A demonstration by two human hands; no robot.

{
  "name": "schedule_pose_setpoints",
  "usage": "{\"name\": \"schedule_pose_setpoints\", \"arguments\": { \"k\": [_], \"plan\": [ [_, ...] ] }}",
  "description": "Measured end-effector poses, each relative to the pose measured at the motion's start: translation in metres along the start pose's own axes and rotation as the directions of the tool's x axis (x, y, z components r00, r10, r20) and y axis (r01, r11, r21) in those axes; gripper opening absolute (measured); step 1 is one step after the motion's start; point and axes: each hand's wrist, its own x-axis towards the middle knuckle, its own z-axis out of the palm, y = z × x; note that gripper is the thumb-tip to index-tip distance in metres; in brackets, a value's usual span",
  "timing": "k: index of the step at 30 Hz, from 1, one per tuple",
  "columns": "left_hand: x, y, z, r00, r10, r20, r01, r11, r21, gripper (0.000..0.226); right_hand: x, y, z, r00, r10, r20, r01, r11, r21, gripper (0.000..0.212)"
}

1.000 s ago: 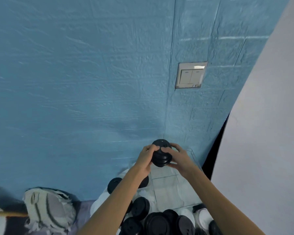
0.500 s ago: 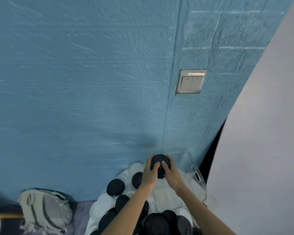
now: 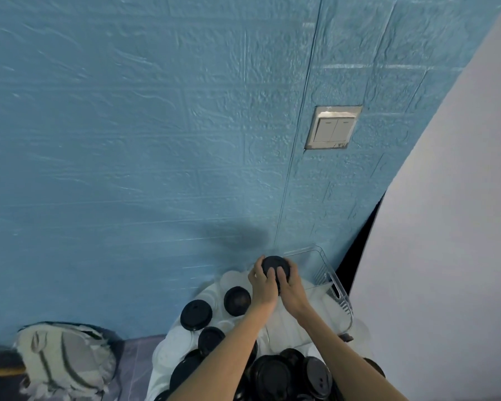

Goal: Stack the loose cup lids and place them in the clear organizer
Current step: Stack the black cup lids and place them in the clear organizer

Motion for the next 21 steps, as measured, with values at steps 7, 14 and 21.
{"name": "schedule_pose_setpoints", "arguments": {
  "k": [7, 14, 21],
  "plan": [
    [0.014, -0.01, 0.01, 0.998, -0.03, -0.046, 0.031, 0.999, 0.035, 0.048, 0.017, 0.005, -0.002, 0.996, 0.028, 0.084, -0.023, 0.998, -0.053, 0.042],
    [0.014, -0.015, 0.019, 0.995, -0.01, -0.096, 0.022, 0.992, 0.121, 0.048, 0.029, 0.012, -0.011, 0.973, 0.001, 0.229, 0.023, 0.994, -0.105, 0.031],
    [0.03, -0.023, 0.028, 0.987, -0.116, -0.113, 0.12, 0.992, 0.025, 0.057, 0.048, 0.021, -0.009, 0.952, 0.092, 0.291, -0.043, 0.985, -0.17, 0.045]
  ]
}}
